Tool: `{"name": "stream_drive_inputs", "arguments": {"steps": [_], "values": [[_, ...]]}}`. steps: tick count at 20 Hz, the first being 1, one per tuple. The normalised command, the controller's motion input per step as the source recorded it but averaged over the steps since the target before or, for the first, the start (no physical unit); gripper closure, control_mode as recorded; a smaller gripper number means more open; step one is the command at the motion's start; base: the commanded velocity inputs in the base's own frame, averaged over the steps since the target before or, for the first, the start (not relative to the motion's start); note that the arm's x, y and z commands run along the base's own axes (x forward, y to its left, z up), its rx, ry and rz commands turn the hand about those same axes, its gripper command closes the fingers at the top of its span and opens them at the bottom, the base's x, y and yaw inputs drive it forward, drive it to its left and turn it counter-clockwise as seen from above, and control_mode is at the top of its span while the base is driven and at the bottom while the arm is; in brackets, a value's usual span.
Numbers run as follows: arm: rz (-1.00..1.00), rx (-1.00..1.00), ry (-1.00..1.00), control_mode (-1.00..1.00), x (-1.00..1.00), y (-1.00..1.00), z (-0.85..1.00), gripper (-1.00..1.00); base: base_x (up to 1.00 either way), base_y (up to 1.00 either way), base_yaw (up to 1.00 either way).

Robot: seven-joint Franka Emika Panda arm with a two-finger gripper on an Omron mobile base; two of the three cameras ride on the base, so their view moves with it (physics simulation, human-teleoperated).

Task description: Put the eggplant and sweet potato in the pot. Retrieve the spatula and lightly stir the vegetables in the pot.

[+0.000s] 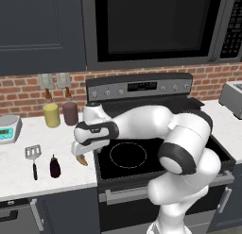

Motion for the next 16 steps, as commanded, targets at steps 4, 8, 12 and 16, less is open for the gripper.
{"name": "stream_drive_inputs", "arguments": {"steps": [4, 8, 12, 16], "values": [[0.0, 0.0, 0.0, -1.0, 0.16, 0.12, 0.0, -1.0, 0.0, 0.0, 0.0], [0.0, 0.0, 0.0, -1.0, 0.08, 0.25, -0.01, -1.0, 0.0, 0.0, 0.0], [0.0, 0.0, 0.04, -1.0, 0.04, 0.29, -0.12, -1.0, 0.0, 0.0, 0.0], [0.0, 0.0, 0.06, -1.0, 0.02, 0.13, -0.24, -1.0, 0.0, 0.0, 0.0]]}}
